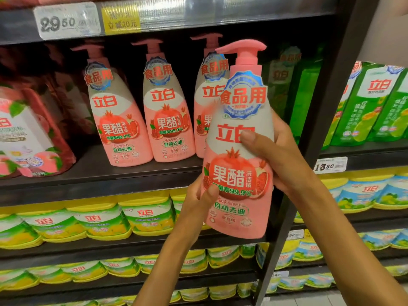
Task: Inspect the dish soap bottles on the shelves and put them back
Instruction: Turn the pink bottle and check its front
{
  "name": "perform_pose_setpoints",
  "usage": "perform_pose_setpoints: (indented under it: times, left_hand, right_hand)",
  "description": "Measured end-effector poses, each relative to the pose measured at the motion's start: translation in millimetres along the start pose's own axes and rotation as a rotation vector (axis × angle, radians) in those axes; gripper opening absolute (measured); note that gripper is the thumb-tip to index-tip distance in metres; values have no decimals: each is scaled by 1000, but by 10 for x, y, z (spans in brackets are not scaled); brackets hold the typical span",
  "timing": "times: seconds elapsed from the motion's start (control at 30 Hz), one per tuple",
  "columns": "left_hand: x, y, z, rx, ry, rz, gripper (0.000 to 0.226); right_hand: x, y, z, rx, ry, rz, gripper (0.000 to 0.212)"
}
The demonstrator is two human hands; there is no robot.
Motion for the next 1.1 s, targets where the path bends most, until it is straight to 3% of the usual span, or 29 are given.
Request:
perform_pose_setpoints:
  times: [0.1, 0.23, 0.37, 0.47, 0.57, 0.67, 0.73, 0.8, 0.93, 1.03, 1.1]
  left_hand:
    - [-28, 23, -1, 9, 89, 19, 83]
    - [-141, 115, -34, 296, 174, 26, 54]
    - [-173, 207, -65, 521, 58, 61, 49]
    - [-157, 177, -82, 463, 42, 109, 51]
    - [-129, 196, -38, 178, 155, 96, 58]
    - [-38, 261, -58, -115, 208, -110, 57]
    - [23, 217, -152, -187, 134, -187, 88]
    - [46, 205, -209, -242, 93, -198, 97]
    - [11, 268, -154, -147, 96, -185, 85]
    - [46, 228, -112, -13, 31, -72, 91]
    - [99, 171, -126, 118, -46, 16, 79]
  right_hand:
    - [10, -57, -92, 62, 82, 55, 57]
    - [-22, -116, -171, 28, 63, 31, 63]
    - [-71, -106, -164, -46, -57, -55, 100]
    - [-92, -35, -143, -192, -21, -29, 85]
    - [-78, -8, -124, -250, 60, -10, 71]
    - [-64, -44, -109, -165, 184, 60, 66]
    - [-69, -72, -97, -93, 288, 94, 62]
    - [-78, -87, -113, -53, 355, 103, 63]
    - [-89, -133, -65, -56, 287, 86, 67]
    - [-151, -171, 58, -38, 191, 51, 58]
    - [-183, -124, 78, -67, 133, -17, 54]
Point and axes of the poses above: each hand's wrist, its own x-axis away from the middle knuckle, its own z-axis out of the back of the hand, y = z × x, the point moved 3 cm from there along -x, towards the middle knuckle, and after that the axes turned 1 degree about -y, right-handed, at the moved point
